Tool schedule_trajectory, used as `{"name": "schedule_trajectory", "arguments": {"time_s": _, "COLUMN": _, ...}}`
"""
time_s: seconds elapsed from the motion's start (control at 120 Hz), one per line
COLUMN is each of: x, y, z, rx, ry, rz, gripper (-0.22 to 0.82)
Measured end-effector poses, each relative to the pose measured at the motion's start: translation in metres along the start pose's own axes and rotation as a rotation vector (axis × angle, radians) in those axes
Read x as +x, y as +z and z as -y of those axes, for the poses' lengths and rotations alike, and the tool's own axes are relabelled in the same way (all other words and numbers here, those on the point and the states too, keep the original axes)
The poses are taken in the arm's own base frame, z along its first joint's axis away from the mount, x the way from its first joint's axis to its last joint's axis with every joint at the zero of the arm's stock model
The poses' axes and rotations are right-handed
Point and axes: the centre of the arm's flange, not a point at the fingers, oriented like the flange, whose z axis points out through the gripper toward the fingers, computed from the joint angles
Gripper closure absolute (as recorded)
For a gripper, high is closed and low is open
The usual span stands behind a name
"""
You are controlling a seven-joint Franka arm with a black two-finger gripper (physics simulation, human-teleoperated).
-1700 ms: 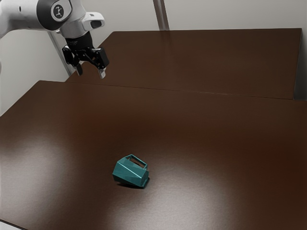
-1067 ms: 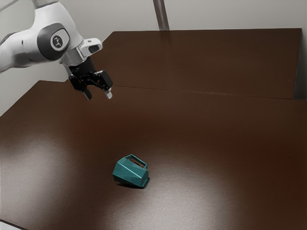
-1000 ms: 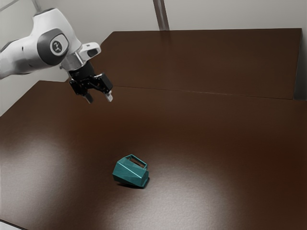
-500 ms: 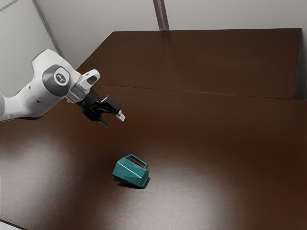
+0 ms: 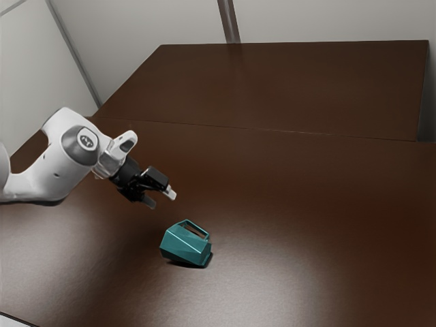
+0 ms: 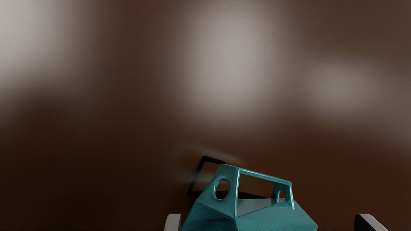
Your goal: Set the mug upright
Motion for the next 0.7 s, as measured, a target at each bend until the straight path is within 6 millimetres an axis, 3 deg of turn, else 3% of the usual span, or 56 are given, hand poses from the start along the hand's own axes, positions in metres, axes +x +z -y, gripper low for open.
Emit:
{"name": "schedule_trajectory", "arguments": {"time_s": 0.417, "x": -0.029, "y": 0.033, "z": 0.039, "rx": -0.141, "ry": -0.125, "rz": -0.019, "gripper": 0.02}}
{"name": "schedule_trajectory", "arguments": {"time_s": 0.7, "x": -0.034, "y": 0.05, "z": 0.044, "rx": -0.197, "ry": -0.1, "rz": -0.026, "gripper": 0.02}}
